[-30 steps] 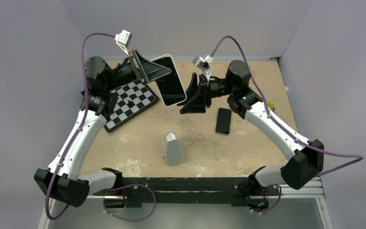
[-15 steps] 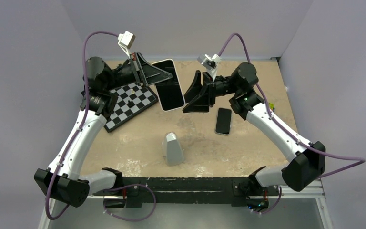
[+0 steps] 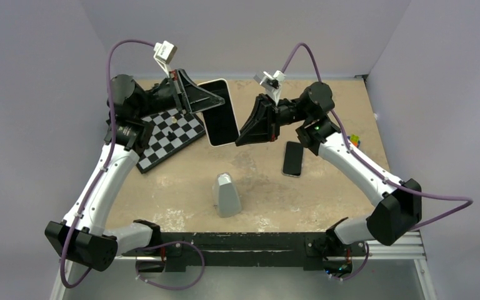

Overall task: Take the phone out of the phone case
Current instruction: Remove the phone case from the phone.

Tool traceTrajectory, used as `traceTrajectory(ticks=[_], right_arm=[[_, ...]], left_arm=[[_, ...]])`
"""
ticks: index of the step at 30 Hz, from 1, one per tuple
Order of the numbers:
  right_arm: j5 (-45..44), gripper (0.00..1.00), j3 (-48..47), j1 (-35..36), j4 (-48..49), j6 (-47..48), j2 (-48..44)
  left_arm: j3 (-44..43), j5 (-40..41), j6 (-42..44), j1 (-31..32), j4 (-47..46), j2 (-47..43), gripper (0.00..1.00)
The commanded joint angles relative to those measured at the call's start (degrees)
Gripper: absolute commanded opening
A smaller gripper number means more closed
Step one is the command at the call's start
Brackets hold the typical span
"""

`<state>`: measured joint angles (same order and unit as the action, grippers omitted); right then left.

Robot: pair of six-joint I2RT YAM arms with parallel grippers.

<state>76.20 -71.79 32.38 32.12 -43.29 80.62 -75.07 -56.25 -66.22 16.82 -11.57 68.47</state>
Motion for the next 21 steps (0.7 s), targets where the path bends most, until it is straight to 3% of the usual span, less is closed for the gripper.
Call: traceTrajectory(ticks=[1,9,21], right_arm=[[-2.78,0.00,-1.06,1.69,3.15,7.29,-1.49],[-10.24,0.00,-5.52,4.03,0.57,17.18,-1.80],[-10.36,0.00,-13.63,4.28,-2.85,24.79,1.78]], left_arm=[[-0.13,-0.30,-9.76,-0.03,-6.91,0.14,0.00],[4.22,-0.76,-20.04,0.14,-15.61,1.24,0.00],[5.20,-1.58,-22.61,0.82,-17.58,1.13,0.00]])
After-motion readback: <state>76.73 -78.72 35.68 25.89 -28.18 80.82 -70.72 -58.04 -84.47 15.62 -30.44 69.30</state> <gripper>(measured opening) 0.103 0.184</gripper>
